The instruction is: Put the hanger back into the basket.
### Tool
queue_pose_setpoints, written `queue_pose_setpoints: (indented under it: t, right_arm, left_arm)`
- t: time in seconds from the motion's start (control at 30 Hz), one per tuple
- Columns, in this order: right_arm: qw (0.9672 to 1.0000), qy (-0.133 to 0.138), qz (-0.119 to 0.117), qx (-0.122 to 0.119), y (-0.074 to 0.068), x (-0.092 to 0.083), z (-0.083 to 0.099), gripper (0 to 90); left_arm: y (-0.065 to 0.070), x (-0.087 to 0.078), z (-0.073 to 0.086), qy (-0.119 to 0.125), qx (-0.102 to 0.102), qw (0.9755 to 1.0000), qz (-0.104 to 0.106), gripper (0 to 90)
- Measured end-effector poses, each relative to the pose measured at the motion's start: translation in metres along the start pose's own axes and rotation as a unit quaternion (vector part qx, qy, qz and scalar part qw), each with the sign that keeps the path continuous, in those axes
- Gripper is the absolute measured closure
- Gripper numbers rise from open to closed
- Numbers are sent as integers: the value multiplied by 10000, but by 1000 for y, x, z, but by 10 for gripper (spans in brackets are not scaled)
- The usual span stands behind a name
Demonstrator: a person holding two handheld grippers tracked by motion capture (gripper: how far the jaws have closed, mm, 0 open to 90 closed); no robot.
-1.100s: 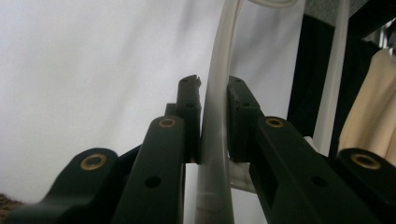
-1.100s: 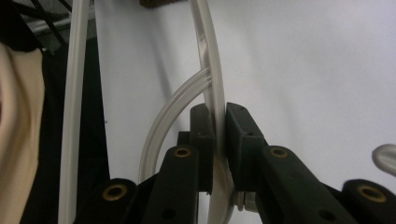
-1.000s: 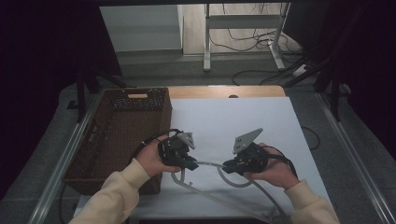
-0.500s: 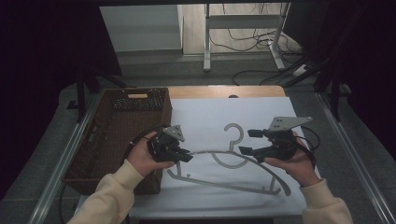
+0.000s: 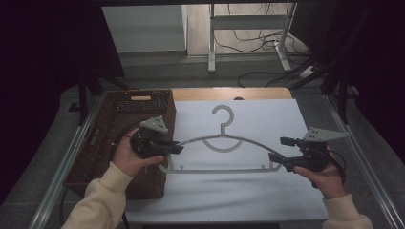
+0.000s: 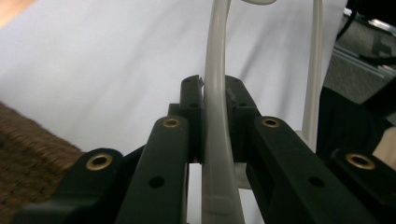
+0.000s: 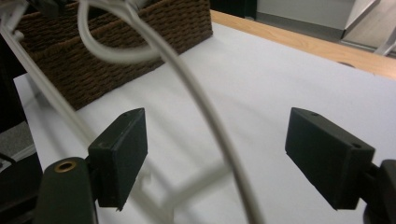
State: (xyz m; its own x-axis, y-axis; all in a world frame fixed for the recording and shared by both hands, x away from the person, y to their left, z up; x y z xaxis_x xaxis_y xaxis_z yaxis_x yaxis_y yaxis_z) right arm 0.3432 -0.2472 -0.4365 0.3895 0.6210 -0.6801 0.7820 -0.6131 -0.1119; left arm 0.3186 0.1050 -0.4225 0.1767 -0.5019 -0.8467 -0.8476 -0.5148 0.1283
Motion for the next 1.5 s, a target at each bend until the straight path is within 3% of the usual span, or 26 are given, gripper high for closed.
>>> queue_pose_setpoints:
  t: [0.1, 0.37, 0.73, 0.93, 1.3, 1.5]
  right_arm:
    - [10000, -3, -18, 82, 2, 0, 7, 194]
    - [9997, -202, 28, 148, 7, 9, 23, 159]
    - [9976, -612, 116, 314, 16, 26, 43, 143]
    - [9959, -822, 197, 316, 18, 35, 51, 141]
    - [9946, -966, 198, 321, 18, 41, 54, 139]
    - [9937, -1064, 172, 293, 17, 43, 56, 138]
  left_arm:
    - [-6, -7, 3, 117, -174, 9998, -75, 807]
    - [-21, -29, 16, 258, -395, 9981, -390, 807]
    - [-36, -60, 41, 596, -694, 9939, -623, 807]
    - [-44, -71, 58, 773, -892, 9902, -741, 807]
    - [-55, -87, 83, 1000, -1196, 9840, -861, 807]
    - [-60, -97, 97, 1170, -1382, 9789, -951, 807]
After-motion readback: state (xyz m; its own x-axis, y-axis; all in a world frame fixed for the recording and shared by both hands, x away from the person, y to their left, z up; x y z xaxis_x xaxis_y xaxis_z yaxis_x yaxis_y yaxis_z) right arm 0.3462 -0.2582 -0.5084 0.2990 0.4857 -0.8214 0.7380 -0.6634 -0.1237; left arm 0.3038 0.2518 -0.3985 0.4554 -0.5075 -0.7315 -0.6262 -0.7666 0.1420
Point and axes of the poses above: each handheld gripper's, and its own axes: x roughly forward along the jaws, z roughly out of its underside, y roughly to its right, the point moved 8 cm from there along x, roughly forward along the jaws, and after that the axes turned 13 degrees about -y, right-handed, at the moved point
